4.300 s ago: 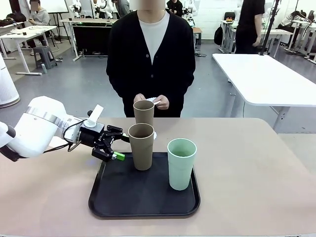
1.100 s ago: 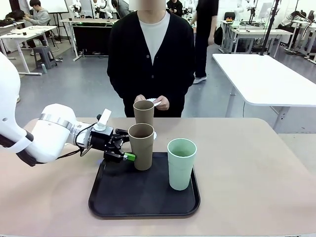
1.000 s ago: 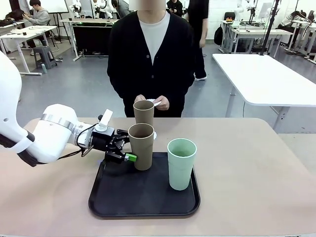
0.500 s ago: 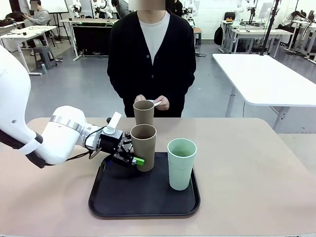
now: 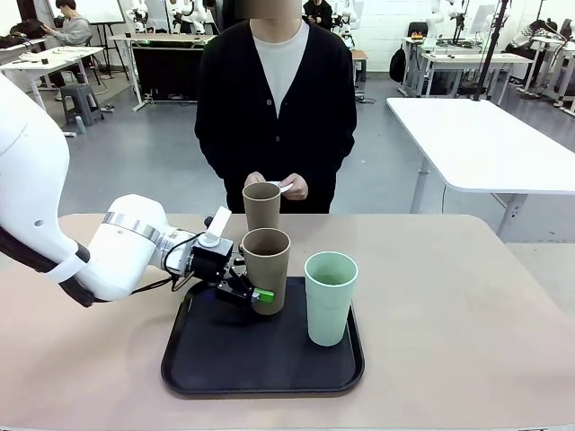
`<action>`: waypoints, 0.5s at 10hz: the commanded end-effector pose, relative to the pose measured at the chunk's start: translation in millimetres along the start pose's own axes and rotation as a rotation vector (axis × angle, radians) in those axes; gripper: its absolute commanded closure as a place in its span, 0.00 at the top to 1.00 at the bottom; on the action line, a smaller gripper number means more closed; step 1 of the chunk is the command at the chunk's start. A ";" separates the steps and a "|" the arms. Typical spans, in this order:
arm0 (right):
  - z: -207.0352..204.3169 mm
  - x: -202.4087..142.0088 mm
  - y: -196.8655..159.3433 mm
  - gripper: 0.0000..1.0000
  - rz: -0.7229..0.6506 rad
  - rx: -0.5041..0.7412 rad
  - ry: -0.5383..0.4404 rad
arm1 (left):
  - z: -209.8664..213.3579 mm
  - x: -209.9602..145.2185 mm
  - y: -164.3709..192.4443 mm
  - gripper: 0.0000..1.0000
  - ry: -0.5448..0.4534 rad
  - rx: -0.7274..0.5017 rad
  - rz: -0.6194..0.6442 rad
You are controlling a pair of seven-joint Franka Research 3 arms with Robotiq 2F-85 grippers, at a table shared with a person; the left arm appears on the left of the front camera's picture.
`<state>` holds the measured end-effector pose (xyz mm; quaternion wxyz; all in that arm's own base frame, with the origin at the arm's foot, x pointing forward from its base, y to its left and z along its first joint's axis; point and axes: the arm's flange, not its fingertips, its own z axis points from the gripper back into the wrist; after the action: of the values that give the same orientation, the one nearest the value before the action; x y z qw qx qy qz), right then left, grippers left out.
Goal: Place coasters on the table and set cups on them.
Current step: Take one Reusable plastic cup from the Flat Tray and place it on a coaster set by the human.
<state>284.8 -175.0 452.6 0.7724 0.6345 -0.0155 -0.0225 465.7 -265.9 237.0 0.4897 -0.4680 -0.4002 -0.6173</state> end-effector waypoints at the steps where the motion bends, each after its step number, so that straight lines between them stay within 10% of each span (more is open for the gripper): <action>1: 0.8 -0.4 0.3 1.00 0.005 0.008 0.000 | -6.9 -4.4 0.7 0.00 -0.006 0.030 -0.037; 2: 0.8 -0.4 0.3 1.00 0.005 0.008 0.000 | -7.1 -4.7 0.0 0.00 -0.008 0.031 -0.035; 4: 0.8 -0.4 0.3 1.00 0.005 0.008 0.000 | 2.3 7.5 -9.5 0.52 -0.039 0.028 0.015; 5: 0.8 -0.4 0.3 1.00 0.005 0.008 0.000 | 22.8 35.1 -19.8 0.52 -0.067 0.049 0.005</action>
<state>284.8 -175.0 452.6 0.7724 0.6346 -0.0154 -0.0226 462.1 -261.5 246.1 0.4896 -0.4731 -0.4073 -0.6088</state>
